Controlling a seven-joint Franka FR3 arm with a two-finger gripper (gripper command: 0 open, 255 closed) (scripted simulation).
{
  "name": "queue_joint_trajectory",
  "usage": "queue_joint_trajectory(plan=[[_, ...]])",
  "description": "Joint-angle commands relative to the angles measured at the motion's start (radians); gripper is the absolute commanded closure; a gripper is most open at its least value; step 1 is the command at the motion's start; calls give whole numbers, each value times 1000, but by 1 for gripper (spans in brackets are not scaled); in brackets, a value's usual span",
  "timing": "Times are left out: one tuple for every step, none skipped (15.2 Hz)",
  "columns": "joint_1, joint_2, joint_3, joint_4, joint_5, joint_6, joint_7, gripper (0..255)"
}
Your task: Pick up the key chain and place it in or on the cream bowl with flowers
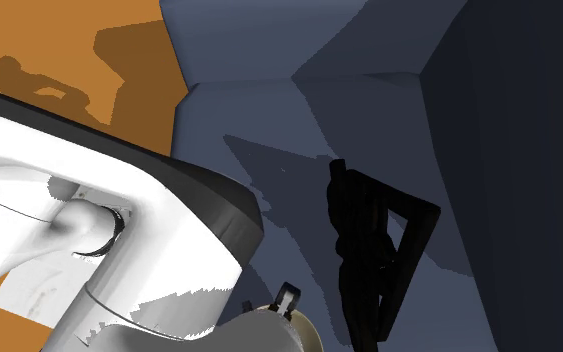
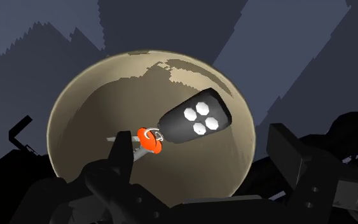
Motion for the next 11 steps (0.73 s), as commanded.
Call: queue_joint_trajectory(plan=[[0, -16, 0, 38, 0, -55, 1, 0], [0, -25, 0, 64, 0, -89, 1, 0], [0, -31, -1, 84, 0, -116, 1, 0], [0, -31, -1, 84, 0, -116, 1, 0], [0, -32, -1, 84, 0, -116, 1, 0], [0, -32, -1, 84, 0, -116, 1, 0], [0, -31, -1, 84, 0, -116, 1, 0], [0, -31, -1, 84, 0, -116, 1, 0], [0, -31, -1, 84, 0, -116, 1, 0], [0, -31, -1, 84, 0, -116, 1, 0], [0, -31, -1, 84, 0, -116, 1, 0]])
